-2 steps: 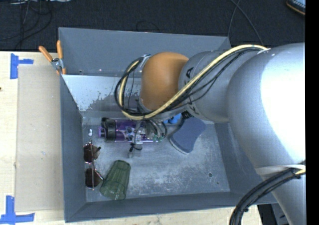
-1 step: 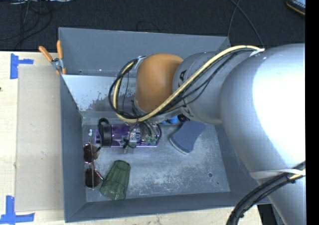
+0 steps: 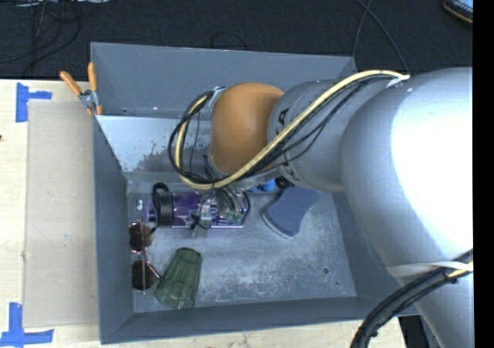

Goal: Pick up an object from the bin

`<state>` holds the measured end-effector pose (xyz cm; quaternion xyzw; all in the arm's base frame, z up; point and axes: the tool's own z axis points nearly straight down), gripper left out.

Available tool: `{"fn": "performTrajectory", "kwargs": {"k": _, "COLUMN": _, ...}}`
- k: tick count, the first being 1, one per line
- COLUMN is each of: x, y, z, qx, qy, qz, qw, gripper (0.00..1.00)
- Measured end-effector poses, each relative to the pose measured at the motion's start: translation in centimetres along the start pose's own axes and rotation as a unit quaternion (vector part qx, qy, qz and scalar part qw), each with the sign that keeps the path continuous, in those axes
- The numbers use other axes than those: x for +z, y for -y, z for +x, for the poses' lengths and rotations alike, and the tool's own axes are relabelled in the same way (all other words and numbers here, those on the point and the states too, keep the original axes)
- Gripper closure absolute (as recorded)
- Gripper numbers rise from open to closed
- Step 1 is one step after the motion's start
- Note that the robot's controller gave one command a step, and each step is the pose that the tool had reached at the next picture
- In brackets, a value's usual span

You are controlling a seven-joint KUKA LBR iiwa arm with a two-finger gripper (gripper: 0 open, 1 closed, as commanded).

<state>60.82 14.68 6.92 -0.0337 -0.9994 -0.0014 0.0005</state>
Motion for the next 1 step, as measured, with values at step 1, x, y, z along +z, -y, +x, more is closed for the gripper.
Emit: {"fn": "performTrajectory", "kwargs": {"k": 1, "x": -3.51, "y": 0.09, "z": 0.23, "qx": 0.001, "qy": -0.0043, "qz": 0.001, "qw": 1.0000, "gripper": 1.00}}
